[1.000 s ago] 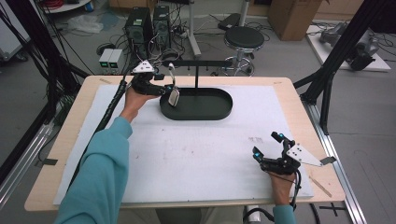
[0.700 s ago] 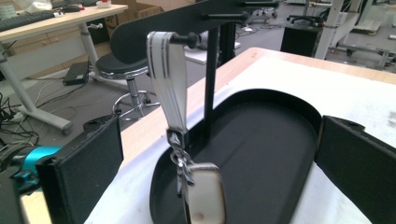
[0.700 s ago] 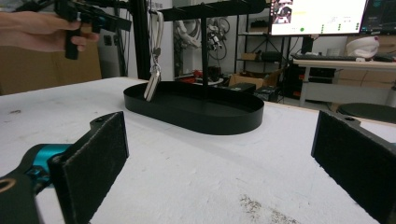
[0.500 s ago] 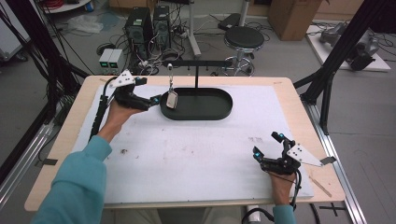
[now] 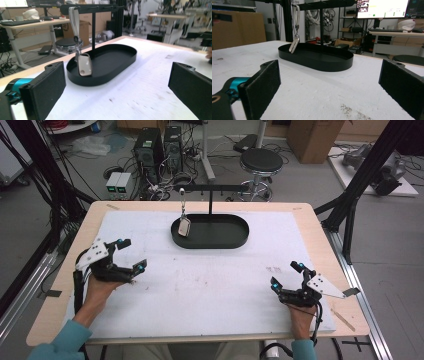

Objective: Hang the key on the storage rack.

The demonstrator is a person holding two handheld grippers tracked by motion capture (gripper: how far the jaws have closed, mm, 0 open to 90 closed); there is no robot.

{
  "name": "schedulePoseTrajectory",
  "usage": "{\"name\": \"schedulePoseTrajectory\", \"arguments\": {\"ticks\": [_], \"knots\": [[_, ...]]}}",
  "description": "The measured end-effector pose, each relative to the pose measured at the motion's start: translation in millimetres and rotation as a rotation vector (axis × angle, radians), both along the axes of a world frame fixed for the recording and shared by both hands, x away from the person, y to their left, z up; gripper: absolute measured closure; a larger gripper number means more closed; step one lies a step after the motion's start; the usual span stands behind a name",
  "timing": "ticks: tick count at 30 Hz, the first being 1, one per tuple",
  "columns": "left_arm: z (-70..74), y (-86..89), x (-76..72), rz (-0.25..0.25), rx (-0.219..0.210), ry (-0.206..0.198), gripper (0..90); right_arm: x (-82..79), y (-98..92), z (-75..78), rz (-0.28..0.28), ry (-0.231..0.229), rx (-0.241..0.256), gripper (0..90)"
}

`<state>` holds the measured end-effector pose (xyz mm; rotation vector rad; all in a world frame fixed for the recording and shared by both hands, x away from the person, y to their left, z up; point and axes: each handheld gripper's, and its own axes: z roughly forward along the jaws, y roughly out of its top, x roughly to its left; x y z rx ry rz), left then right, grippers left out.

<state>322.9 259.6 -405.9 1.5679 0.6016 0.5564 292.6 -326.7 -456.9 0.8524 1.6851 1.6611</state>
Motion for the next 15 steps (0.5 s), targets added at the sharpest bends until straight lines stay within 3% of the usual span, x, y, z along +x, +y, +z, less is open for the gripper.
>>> {"name": "schedulePoseTrajectory", "arguments": {"ticks": [5,7,11,15], "knots": [[-28.9,11.3,-28.5,0.046,-0.007,-0.009,1.7,-0.4,0.1,0.0,0.0,0.001,-0.002,3.2],[-38.0,15.7,-35.4,0.071,-0.035,-0.013,1.7,-0.5,0.3,0.0,0.0,0.002,-0.002,3.2],[-44.7,20.9,-43.5,0.104,-0.059,-0.045,1.7,-0.3,0.2,0.0,0.0,0.002,-0.002,3.2],[-51.4,23.2,-49.6,0.139,-0.096,-0.052,1.7,-0.3,0.2,0.0,0.0,0.002,-0.002,3.2]]}}
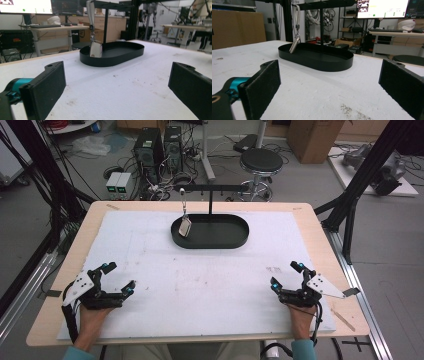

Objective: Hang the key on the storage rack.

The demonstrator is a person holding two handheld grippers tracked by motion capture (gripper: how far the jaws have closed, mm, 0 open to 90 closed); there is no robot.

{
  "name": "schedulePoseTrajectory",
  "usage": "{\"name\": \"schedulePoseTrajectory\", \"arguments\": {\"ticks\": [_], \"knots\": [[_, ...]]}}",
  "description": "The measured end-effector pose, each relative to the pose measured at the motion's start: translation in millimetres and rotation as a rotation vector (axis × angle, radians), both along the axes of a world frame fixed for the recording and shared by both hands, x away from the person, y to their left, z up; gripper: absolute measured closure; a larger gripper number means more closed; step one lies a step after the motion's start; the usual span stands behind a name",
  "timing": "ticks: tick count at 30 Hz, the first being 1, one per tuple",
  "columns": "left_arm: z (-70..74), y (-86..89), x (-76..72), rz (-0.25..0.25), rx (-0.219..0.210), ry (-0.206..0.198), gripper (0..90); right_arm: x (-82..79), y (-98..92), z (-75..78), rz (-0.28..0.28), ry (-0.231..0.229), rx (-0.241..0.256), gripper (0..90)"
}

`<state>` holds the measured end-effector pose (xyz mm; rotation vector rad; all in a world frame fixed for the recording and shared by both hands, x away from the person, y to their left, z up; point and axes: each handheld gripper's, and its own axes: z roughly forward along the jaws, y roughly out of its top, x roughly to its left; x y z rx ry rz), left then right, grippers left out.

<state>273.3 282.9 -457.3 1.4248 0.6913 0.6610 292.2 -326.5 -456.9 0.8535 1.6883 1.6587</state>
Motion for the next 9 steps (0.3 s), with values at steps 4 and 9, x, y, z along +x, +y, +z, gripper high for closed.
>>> {"name": "schedulePoseTrajectory", "arguments": {"ticks": [4,9], "knots": [[-1.0,-1.2,-3.0,0.006,0.009,-0.03,1.7,0.1,0.0,0.0,-0.001,-0.002,-0.006,3.2],[-1.2,-0.4,-2.1,0.011,-0.001,-0.019,1.7,-0.3,0.3,-0.1,0.001,0.001,-0.005,3.2]]}}
